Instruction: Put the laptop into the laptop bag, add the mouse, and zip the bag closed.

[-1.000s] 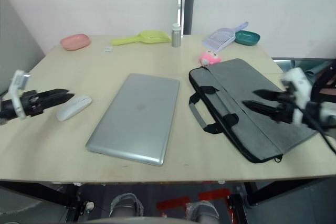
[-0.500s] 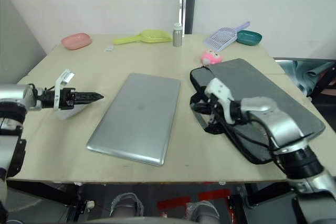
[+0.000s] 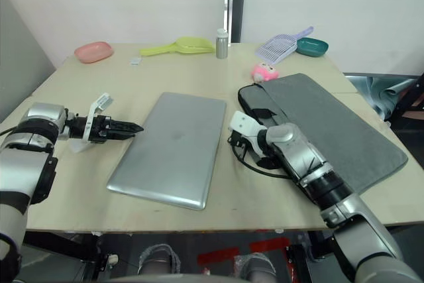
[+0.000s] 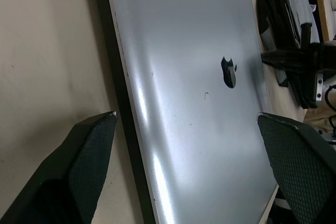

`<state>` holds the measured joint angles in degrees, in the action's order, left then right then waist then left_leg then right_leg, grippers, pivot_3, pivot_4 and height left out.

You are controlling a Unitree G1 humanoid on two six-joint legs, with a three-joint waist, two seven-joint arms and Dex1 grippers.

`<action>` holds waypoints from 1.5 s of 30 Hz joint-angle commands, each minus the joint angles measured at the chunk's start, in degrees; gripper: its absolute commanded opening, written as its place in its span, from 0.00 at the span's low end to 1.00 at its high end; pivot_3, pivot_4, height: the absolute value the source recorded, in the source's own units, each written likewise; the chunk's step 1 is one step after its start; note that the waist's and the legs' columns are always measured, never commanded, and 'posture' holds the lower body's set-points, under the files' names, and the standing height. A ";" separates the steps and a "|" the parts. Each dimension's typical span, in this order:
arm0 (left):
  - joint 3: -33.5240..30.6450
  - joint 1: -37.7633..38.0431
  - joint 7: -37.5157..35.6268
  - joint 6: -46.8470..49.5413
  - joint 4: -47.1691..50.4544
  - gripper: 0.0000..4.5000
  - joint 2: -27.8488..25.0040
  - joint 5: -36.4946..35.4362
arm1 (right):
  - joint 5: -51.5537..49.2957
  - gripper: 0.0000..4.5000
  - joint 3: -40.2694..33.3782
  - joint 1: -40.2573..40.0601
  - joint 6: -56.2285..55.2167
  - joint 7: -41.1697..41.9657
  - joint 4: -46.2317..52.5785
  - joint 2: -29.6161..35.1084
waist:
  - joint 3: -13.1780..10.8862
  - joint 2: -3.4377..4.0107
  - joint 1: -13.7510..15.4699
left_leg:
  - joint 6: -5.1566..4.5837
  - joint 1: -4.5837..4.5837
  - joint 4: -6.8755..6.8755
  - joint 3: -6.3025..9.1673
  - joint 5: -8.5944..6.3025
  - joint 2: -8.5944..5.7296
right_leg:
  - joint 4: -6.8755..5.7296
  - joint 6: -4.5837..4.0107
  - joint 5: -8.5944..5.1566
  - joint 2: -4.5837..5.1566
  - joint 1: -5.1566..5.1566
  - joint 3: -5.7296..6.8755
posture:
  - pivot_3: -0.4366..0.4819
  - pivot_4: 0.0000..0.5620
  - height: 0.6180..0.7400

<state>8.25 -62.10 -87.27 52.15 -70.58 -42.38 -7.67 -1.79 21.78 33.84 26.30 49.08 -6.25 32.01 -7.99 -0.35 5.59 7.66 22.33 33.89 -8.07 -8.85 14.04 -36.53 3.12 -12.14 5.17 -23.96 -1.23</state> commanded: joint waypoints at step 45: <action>0.62 10.16 -5.23 8.64 11.51 0.59 7.06 -9.26 | 7.11 0.00 -0.49 1.09 -3.80 1.14 -2.98 -13.64 | 0.54 0.17 -0.76 | -0.12 -1.13 -1.34 -0.32 -0.18 -0.09 | 1.31 -0.01 0.00 0.02 0.98 -0.05 | 0.48 0.27 1.00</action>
<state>7.81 -52.40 -90.03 59.70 -61.24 -36.75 -14.94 7.95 19.58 35.41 22.86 48.43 -12.20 20.96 -7.45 -0.19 4.83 7.60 21.22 32.47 -8.40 -9.01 13.95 -35.19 3.11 -12.14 5.17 -23.03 -1.26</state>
